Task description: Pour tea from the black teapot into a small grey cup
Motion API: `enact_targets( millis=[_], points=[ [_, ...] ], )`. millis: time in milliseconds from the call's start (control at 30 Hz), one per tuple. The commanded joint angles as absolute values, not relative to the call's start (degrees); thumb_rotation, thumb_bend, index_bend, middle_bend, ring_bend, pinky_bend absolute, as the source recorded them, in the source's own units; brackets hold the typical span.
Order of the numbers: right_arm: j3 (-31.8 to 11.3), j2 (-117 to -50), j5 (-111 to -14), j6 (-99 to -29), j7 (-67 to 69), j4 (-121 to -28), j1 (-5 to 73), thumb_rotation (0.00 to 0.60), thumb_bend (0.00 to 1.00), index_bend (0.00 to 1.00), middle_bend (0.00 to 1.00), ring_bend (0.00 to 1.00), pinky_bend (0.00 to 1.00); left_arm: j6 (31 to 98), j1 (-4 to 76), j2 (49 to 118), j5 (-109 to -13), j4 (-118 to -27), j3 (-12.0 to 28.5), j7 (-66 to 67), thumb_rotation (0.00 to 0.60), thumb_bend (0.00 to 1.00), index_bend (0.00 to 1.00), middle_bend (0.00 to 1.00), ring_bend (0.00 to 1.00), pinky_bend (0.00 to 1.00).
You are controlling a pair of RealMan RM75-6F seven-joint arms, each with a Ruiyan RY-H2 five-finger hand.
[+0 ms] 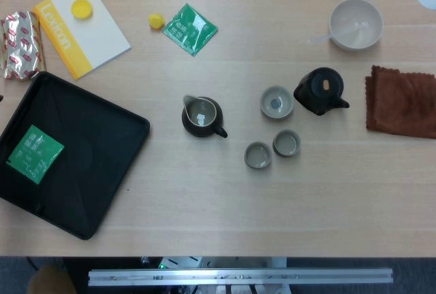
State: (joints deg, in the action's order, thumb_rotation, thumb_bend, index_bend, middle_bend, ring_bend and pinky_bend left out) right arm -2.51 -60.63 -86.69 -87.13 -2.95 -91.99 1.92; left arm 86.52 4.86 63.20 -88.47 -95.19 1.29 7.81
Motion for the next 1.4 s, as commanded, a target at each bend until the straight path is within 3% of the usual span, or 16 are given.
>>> enact_targets(
  millis=[33, 467, 667, 1033, 1200, 1400],
  points=[
    [-2.5, -60.7, -86.8, -87.1, -3.0, -91.9, 2.0, 0.600, 0.12, 0.33, 0.44, 0.31, 0.37, 86.5, 4.9, 63.2, -88.5, -95.2, 1.3, 7.9, 0.600, 0.27, 0.19, 0.23, 0.19, 0.19],
    [-2.6, -59.6, -89.3, -83.8, -2.7, -92.9, 4.9, 0.600, 0.11, 0.33, 0.44, 0.31, 0.37, 86.6, 4.5, 62.6, -88.1, -95.8, 1.1, 8.0, 0.600, 0.27, 0.19, 0.23, 0.19, 0.19],
    [-3.5, -57.7, -91.5, -78.2, -6.7, -96.3, 9.8, 0.600, 0.00, 0.33, 0.44, 0.31, 0.37, 86.7, 4.3, 62.3, -87.9, -96.0, 1.1, 7.6, 0.600, 0.27, 0.19, 0.23, 0.19, 0.19],
    [-5.9, -59.8, -90.1, -66.8, -14.2, -98.7, 18.9, 0.600, 0.00, 0.33, 0.39, 0.25, 0.36, 86.9, 3.5, 61.7, -87.0, -95.6, 1.0, 6.4, 0.600, 0.27, 0.19, 0.23, 0.19, 0.19],
    [-7.0, -64.4, -87.3, -58.2, -19.0, -97.7, 25.1, 0.600, 0.00, 0.18, 0.26, 0.13, 0.26, 87.2, 3.0, 61.2, -86.6, -95.5, 0.8, 5.5, 0.600, 0.27, 0.19, 0.23, 0.19, 0.19],
    [-7.6, -68.9, -82.7, -53.1, -23.9, -96.1, 29.1, 0.600, 0.00, 0.01, 0.11, 0.02, 0.16, 87.5, 2.6, 60.6, -86.8, -95.7, 0.7, 5.0, 0.600, 0.27, 0.19, 0.23, 0.19, 0.19]
  ],
)
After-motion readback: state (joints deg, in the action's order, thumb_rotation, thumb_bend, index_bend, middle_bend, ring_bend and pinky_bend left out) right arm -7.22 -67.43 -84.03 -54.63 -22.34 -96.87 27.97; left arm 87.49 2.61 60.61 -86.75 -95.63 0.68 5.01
